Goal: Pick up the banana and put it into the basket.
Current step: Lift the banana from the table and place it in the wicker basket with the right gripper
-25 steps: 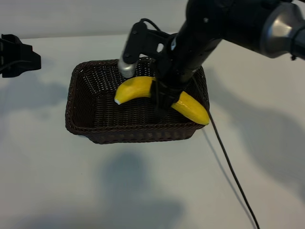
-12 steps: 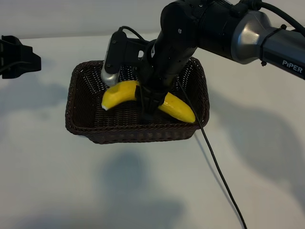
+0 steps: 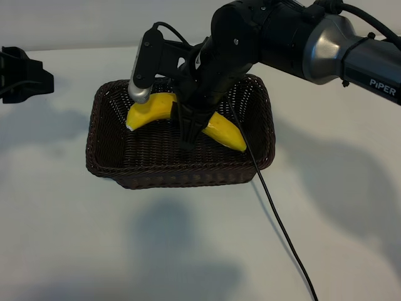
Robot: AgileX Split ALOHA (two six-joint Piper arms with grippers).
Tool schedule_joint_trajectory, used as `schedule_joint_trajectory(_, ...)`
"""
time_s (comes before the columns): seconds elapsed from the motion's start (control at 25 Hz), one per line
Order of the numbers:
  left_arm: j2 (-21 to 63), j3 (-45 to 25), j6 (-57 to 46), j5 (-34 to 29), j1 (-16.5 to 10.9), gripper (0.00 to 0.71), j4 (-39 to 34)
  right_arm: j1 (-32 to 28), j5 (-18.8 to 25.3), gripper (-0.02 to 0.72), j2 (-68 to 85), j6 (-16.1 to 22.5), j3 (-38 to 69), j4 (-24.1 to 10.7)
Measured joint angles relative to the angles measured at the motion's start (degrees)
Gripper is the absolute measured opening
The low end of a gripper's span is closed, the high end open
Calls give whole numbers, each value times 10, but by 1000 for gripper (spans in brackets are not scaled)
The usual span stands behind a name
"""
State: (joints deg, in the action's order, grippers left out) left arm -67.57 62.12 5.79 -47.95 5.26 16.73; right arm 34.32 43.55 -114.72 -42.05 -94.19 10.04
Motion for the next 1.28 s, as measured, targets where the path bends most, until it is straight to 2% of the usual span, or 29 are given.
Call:
schedule_joint_trajectory(0.56,0,0,0,0,0,563,0,0,-5,399,-36,-24,0,0)
schedule_joint_trajectory(1.28,0,0,0,1,0,563,-1,5,-7,399,-87,-24,0,10)
